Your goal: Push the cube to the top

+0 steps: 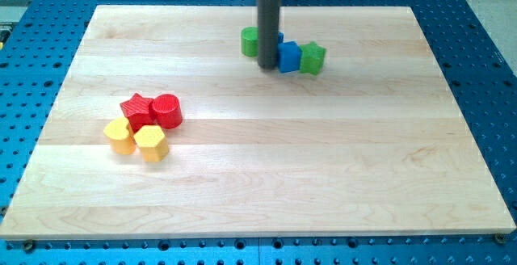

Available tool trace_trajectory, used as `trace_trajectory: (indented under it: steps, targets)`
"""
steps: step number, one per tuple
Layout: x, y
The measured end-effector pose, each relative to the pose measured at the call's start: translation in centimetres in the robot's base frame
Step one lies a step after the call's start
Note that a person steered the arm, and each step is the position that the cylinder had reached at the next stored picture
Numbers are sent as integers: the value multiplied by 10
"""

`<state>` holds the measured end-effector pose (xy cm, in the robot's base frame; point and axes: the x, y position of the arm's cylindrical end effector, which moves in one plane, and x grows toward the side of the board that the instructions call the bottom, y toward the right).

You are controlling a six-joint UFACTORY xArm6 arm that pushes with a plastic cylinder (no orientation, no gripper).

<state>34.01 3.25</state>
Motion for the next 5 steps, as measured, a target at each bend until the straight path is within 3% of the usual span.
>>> trace_trajectory:
  steps: [2,3,4,5]
  targets:
    - [14,9]
    - [62,-19]
    - [75,18]
    - [47,93]
